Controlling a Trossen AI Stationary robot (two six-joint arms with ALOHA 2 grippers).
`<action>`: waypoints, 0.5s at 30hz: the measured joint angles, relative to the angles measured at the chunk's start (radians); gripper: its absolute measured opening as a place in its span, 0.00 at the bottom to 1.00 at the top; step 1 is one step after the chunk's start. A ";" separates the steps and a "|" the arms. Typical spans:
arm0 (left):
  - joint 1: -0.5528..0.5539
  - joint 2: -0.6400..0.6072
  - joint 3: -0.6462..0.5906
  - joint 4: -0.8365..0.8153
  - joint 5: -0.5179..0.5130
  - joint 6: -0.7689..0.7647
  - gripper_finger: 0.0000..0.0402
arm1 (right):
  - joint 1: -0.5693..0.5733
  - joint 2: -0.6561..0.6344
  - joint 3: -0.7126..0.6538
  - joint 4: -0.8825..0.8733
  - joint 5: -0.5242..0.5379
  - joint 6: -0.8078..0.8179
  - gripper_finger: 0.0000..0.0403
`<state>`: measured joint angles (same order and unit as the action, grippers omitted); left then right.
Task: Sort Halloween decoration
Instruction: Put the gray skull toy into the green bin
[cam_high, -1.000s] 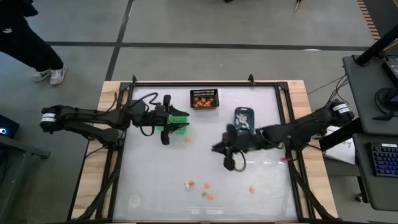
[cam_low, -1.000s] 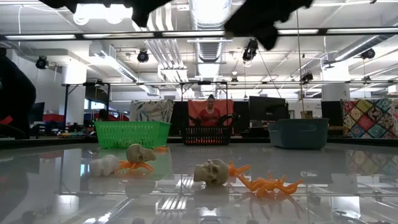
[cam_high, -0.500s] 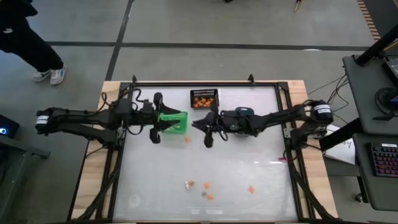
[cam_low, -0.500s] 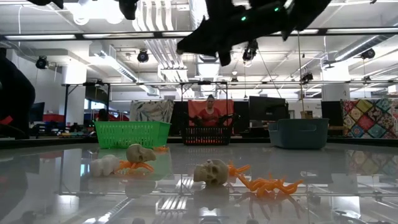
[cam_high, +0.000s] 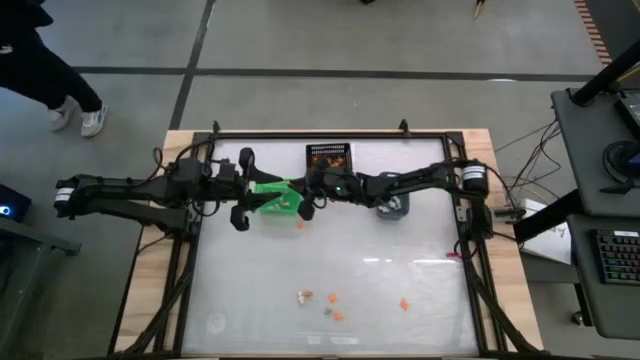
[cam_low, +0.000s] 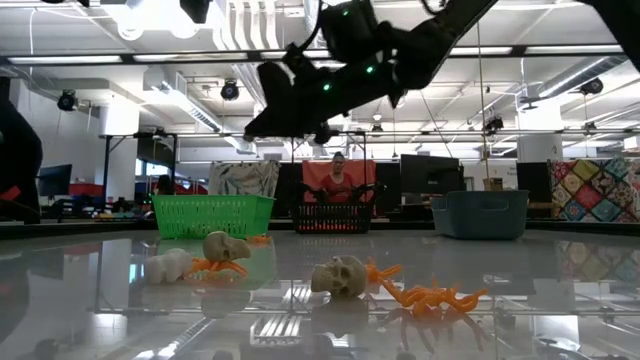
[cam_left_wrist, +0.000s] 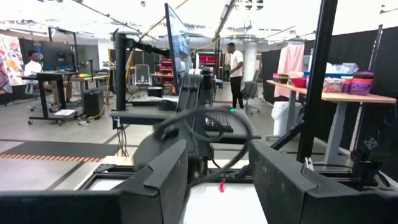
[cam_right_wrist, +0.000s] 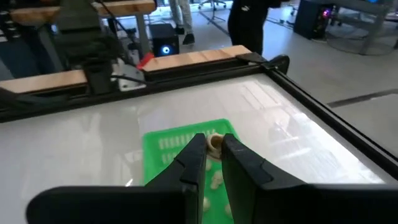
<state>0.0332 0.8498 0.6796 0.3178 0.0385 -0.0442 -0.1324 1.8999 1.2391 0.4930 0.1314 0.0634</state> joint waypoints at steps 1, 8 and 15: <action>0.000 -0.003 0.000 -0.002 0.000 -0.002 0.38 | -0.005 0.016 0.014 0.000 0.000 0.004 0.09; -0.001 -0.011 -0.001 -0.022 -0.001 -0.003 0.38 | -0.021 0.092 0.091 -0.059 -0.001 0.057 0.10; -0.001 -0.011 -0.002 -0.031 -0.003 -0.002 0.38 | -0.021 0.114 0.114 -0.099 -0.012 0.072 0.13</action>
<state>0.0325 0.8391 0.6781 0.2871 0.0354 -0.0467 -0.1535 2.0135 1.3533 0.3942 0.1198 0.1352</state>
